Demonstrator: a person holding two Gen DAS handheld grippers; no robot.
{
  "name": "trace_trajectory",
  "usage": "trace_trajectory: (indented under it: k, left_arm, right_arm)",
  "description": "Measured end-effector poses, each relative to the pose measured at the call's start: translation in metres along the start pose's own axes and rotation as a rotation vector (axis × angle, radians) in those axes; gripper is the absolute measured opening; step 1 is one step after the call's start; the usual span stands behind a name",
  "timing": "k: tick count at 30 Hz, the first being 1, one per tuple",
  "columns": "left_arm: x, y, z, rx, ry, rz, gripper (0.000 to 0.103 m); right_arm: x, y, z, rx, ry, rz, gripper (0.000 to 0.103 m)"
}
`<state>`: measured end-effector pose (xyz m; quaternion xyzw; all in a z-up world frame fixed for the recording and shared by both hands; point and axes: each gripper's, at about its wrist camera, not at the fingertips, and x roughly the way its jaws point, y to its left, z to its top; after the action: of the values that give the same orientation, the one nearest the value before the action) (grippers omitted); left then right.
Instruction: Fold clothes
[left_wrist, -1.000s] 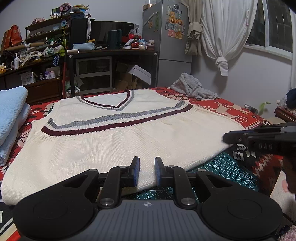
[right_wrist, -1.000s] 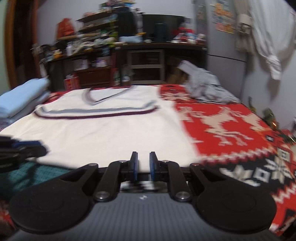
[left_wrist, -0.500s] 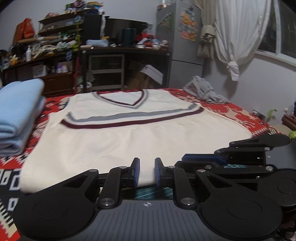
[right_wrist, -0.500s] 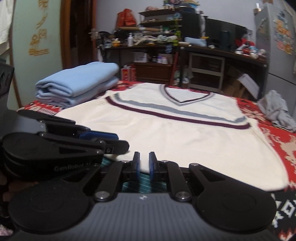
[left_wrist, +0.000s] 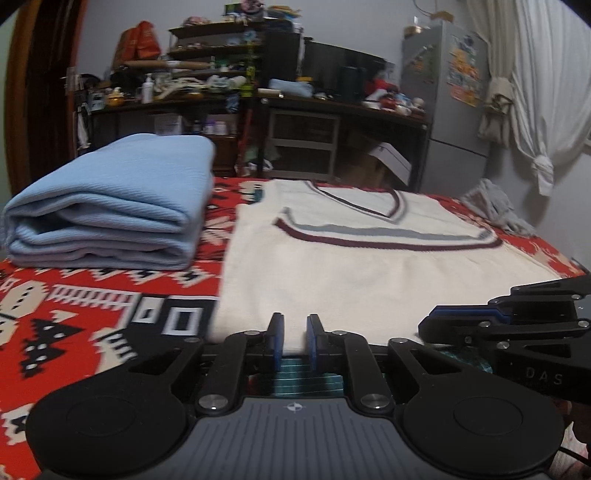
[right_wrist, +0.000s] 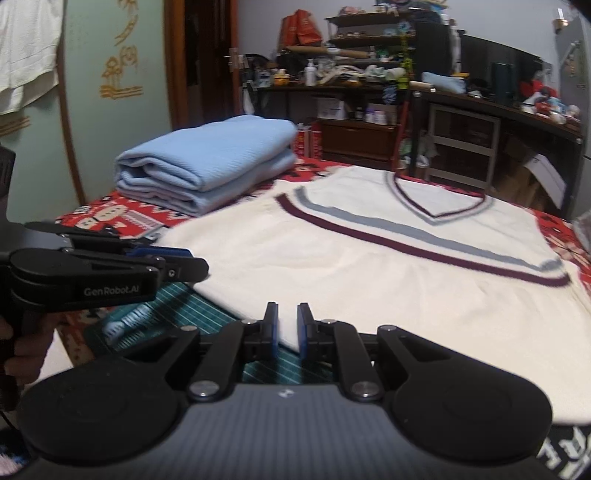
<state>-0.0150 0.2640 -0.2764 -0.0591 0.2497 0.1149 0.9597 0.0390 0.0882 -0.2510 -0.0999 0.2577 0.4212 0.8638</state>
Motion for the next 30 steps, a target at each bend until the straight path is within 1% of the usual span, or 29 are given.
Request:
trace_trajectory:
  k: [1,2,4,5,9,13,16,21,24,30]
  left_arm:
    - [0.000,0.004,0.000,-0.001,-0.001,0.027,0.016]
    - [0.000,0.009,0.000,-0.015,0.001,0.030,0.016]
    - [0.000,0.020,0.001,-0.060,0.009,0.005,0.016]
    - [0.000,0.021,0.000,-0.065,0.011,0.003,0.014]
    - [-0.003,0.017,-0.001,-0.039,0.006,0.017,0.014]
    - [-0.003,0.017,-0.002,-0.030,0.005,0.017,0.014]
    - [-0.003,0.018,-0.001,-0.033,0.008,0.012,0.014]
    - [-0.002,0.019,-0.001,-0.033,0.007,0.010,0.014]
    - [-0.002,0.018,-0.001,-0.031,0.007,0.011,0.014]
    - [-0.002,0.018,0.000,-0.026,0.012,0.014,0.014]
  right_arm:
    - [0.003,0.003,0.003,-0.004,0.003,0.011,0.012]
    - [0.008,0.005,0.007,-0.004,0.007,0.023,0.012]
    - [0.017,0.009,0.013,0.004,0.011,0.054,0.012]
    - [0.022,0.011,0.016,0.012,0.016,0.066,0.012]
    - [0.038,0.019,0.023,0.017,0.041,0.093,0.011]
    - [0.035,0.020,0.019,-0.015,0.054,0.060,0.011]
    - [0.020,0.004,0.012,-0.006,0.061,0.023,0.012]
    - [-0.016,-0.034,-0.006,0.060,0.062,-0.062,0.012]
    - [-0.041,-0.059,-0.018,0.107,0.047,-0.127,0.012]
    - [-0.092,-0.112,-0.046,0.195,0.036,-0.289,0.012]
